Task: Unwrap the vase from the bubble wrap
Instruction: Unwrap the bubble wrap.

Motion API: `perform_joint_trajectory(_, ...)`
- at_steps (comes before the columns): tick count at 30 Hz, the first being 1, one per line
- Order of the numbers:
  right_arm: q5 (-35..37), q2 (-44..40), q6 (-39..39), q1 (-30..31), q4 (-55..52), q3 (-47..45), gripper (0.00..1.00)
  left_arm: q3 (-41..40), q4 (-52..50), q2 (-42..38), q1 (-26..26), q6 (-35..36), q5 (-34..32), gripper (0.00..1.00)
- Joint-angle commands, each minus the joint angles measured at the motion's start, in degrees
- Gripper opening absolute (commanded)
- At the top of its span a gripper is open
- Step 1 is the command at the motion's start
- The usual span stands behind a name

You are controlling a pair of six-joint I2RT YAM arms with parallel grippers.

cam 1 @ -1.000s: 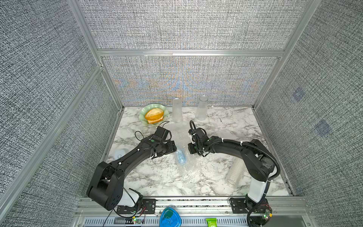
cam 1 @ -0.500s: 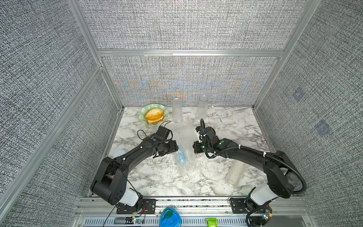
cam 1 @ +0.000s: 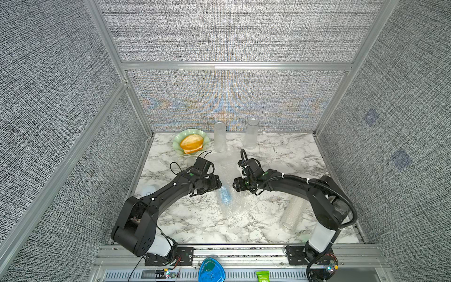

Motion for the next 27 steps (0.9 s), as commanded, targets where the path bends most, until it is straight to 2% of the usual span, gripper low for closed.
perform_joint_trajectory(1, -3.3, 1.9, 0.2, 0.1, -0.5, 0.7, 0.54, -0.1, 0.2, -0.7, 0.0, -0.4, -0.9, 0.76)
perform_joint_trajectory(3, -5.6, 2.7, 1.2, 0.3, 1.1, 0.2, 0.47, -0.2, 0.5, -0.7, 0.0, -0.6, -1.0, 0.76)
perform_joint_trajectory(4, -6.4, 3.1, 1.8, 0.3, 1.6, -0.1, 0.39, -0.3, 0.5, -0.5, 0.1, -0.6, -0.9, 0.77)
perform_joint_trajectory(7, -7.7, 3.9, 2.9, 0.4, 2.6, -0.6, 0.05, -0.5, 1.0, -0.1, 0.0, -0.7, -0.4, 0.76)
perform_joint_trajectory(8, -8.1, 3.4, 3.2, 0.4, 3.1, -1.1, 0.0, -0.6, 1.2, 0.0, 0.0, -0.7, -0.4, 0.76)
perform_joint_trajectory(16, -9.5, -2.8, 8.3, -0.1, 7.1, -4.6, 0.0, -1.0, 2.2, 0.1, -0.1, -0.6, 0.0, 0.76)
perform_joint_trajectory(23, -17.0, -5.0, 20.3, -2.2, 21.0, -13.2, 0.0, -1.4, 3.5, 0.7, -0.1, -0.3, 0.7, 0.76)
perform_joint_trajectory(27, -19.0, -4.3, 27.3, -2.4, 26.5, -15.8, 0.0, -1.7, 4.0, 1.0, -0.1, -0.3, 0.8, 0.76)
